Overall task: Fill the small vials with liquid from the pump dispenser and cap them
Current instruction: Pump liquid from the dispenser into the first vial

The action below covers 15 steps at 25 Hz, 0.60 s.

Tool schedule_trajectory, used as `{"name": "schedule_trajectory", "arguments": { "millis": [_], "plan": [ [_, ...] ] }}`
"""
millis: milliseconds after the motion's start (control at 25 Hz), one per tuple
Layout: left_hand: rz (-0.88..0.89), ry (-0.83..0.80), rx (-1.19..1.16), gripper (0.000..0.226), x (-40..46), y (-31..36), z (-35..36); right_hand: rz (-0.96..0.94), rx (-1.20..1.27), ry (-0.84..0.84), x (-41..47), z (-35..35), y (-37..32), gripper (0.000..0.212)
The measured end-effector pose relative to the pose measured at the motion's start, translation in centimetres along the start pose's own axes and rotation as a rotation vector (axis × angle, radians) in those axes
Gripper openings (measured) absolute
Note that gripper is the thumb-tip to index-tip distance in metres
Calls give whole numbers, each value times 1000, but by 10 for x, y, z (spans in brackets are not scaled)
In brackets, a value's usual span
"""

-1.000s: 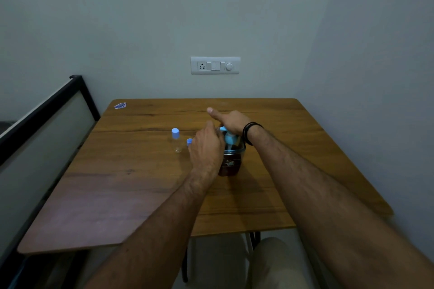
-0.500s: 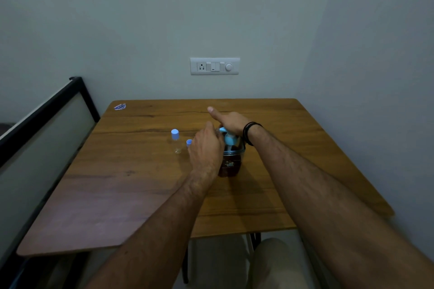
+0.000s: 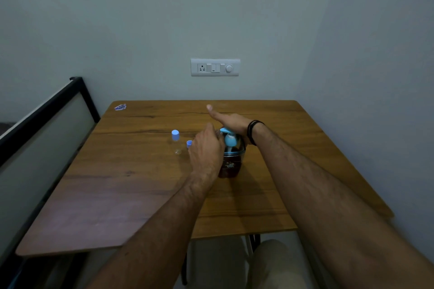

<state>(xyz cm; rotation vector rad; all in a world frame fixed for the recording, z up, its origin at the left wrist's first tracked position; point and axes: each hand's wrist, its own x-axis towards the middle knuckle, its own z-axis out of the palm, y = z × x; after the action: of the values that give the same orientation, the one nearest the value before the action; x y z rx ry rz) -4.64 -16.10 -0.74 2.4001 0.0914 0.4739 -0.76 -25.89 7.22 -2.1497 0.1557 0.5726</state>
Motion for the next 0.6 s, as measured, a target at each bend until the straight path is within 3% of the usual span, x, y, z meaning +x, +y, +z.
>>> {"name": "schedule_trajectory", "arguments": {
  "millis": [80,240,320,440,520,600],
  "plan": [
    [0,0,-3,15,0,0,2,2,14,-22,-1,-1,0,108],
    [1,3,18,16,1,0,1,-44,-55,99,5,2,2,77],
    [-4,0,21,15,1,0,1,-28,-42,82,4,1,2,86],
    [-5,3,4,14,1,-1,2,22,31,-35,-1,-1,-1,116],
    [-8,8,5,15,1,-1,3,4,21,-32,-3,1,-2,114],
    [-13,10,9,15,1,-1,2,-40,-29,41,-2,2,-1,97]
  ]
}}
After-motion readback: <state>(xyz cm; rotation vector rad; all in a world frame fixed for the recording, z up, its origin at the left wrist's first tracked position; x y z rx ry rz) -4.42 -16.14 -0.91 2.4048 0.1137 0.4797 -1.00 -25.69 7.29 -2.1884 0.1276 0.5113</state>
